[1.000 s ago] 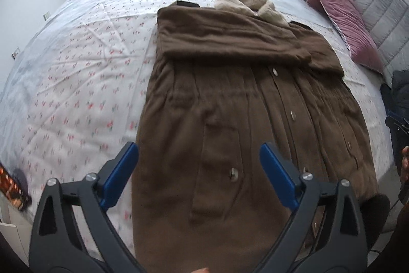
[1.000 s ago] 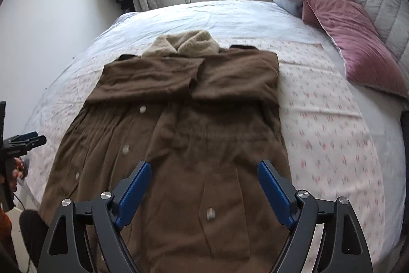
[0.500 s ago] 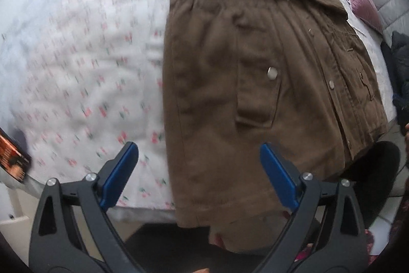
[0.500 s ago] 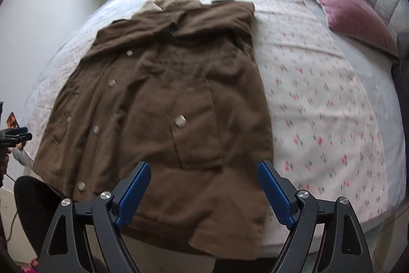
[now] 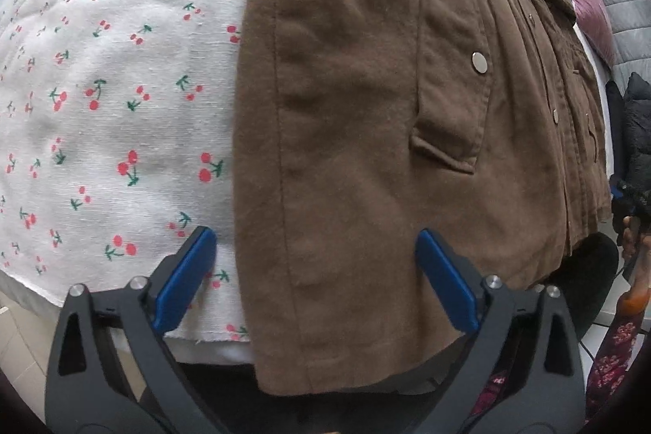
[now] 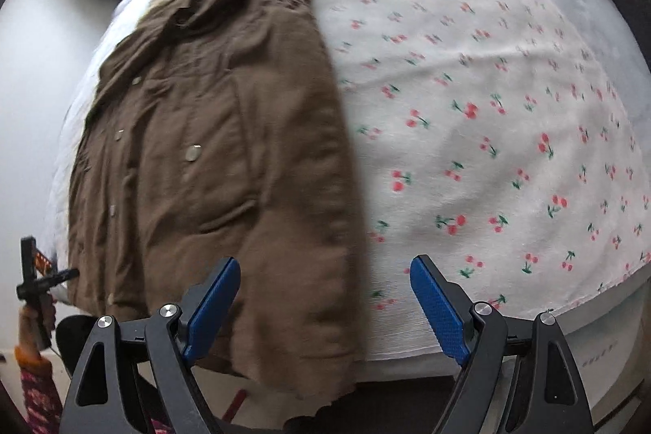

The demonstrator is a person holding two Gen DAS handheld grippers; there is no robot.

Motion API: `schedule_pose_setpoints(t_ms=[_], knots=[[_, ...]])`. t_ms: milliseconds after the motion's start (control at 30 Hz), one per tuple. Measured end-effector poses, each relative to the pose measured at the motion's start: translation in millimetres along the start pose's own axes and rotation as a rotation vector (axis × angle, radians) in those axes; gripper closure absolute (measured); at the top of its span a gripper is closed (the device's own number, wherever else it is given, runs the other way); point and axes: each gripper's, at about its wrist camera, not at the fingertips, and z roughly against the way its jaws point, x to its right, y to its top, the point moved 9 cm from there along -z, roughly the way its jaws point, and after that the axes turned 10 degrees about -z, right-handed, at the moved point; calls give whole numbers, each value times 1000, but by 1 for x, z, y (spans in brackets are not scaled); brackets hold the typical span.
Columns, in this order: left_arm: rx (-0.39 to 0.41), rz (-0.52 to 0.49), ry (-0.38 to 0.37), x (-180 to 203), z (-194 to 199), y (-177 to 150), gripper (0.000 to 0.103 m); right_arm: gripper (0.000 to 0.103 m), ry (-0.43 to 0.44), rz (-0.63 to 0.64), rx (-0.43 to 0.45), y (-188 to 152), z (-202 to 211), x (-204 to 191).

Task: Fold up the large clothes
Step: 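Move both grippers to the jacket hem, then grasp the jacket hem with both grippers and lift it toward the collar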

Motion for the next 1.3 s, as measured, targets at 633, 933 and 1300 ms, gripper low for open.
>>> schedule_pose_setpoints(t_ms=[633,933,1300], knots=[[18,-111,-14,55,-4,-21,20,22,-26,86,-92,-21,-23,-19],[45,-114,-32,63,5,-17,53,66,27,106,-85,-37,-26,-46],[131,-88,-86,62,26,-7,89,91,35,147,-22,-43,-25,-74]])
